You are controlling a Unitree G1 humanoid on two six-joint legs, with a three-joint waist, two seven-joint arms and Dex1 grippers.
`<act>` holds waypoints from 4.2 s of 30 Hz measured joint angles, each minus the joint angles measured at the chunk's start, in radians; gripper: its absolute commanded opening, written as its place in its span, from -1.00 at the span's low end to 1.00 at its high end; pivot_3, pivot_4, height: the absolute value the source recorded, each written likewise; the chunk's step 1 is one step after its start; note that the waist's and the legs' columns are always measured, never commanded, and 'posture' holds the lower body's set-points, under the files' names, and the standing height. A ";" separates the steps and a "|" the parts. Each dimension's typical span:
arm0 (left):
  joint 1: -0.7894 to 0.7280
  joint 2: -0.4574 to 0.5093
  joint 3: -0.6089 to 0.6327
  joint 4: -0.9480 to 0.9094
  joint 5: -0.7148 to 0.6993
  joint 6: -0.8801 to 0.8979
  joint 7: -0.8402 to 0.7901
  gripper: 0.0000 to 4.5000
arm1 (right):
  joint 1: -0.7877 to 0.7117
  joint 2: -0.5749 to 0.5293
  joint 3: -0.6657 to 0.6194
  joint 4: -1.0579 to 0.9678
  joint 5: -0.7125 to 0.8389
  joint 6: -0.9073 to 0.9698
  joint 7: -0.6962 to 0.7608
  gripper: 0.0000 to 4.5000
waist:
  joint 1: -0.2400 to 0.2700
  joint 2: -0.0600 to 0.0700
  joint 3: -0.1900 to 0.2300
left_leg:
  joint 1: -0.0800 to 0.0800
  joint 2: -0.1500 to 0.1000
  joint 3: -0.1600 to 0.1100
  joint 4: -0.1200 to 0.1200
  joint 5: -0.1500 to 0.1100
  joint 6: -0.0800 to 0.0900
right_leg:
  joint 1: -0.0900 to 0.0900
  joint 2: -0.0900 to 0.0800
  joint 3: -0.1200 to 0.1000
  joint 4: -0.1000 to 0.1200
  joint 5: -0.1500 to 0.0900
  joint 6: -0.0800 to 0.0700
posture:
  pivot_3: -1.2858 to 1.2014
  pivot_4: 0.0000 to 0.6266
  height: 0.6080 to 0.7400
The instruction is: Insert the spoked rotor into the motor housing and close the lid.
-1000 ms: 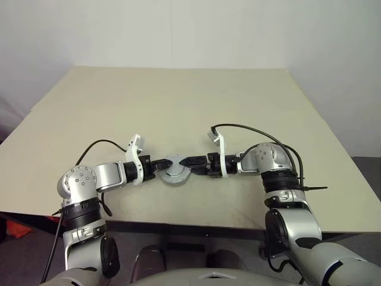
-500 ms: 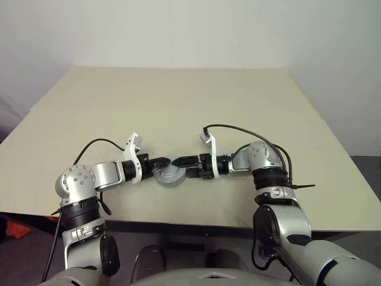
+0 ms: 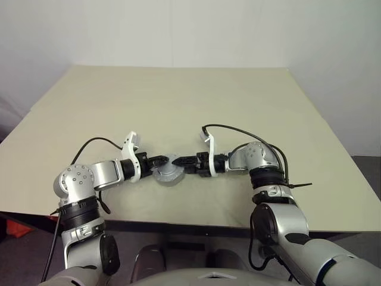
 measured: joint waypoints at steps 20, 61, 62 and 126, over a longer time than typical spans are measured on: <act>-0.003 0.001 0.005 -0.006 0.028 -0.011 -0.018 -1.00 | -0.026 0.000 -0.011 0.040 0.000 -0.047 -0.004 -0.10 | 0.008 0.000 0.000 | 0.000 0.000 0.000 0.000 0.000 0.000 | 0.001 0.000 0.000 0.000 0.000 0.000 | 0.03 -1.00 1.00; -0.005 -0.059 0.085 -0.017 0.022 -0.097 -0.043 -1.00 | -0.093 0.053 -0.171 0.158 0.016 -0.125 -0.113 -0.46 | 0.024 0.000 0.001 | -0.017 0.000 -0.001 0.002 0.000 0.000 | -0.015 0.000 -0.002 0.001 0.001 0.000 | 0.03 -1.00 1.00; -0.005 -0.060 0.093 -0.017 0.015 -0.104 -0.041 -1.00 | -0.093 0.055 -0.173 0.163 0.018 -0.128 -0.118 -0.46 | 0.025 0.000 0.001 | -0.019 0.000 -0.002 0.003 0.000 0.001 | -0.016 0.000 -0.003 0.001 0.002 0.001 | 0.03 -1.00 1.00; 0.143 0.043 -0.053 0.091 -0.946 -0.540 0.345 0.70 | -0.244 0.089 -0.455 0.202 0.455 -0.190 -0.476 -0.46 | 0.027 -0.001 0.001 | -0.031 0.002 -0.014 0.018 0.004 -0.006 | -0.016 -0.001 -0.022 0.013 0.005 0.003 | 0.03 -1.00 1.00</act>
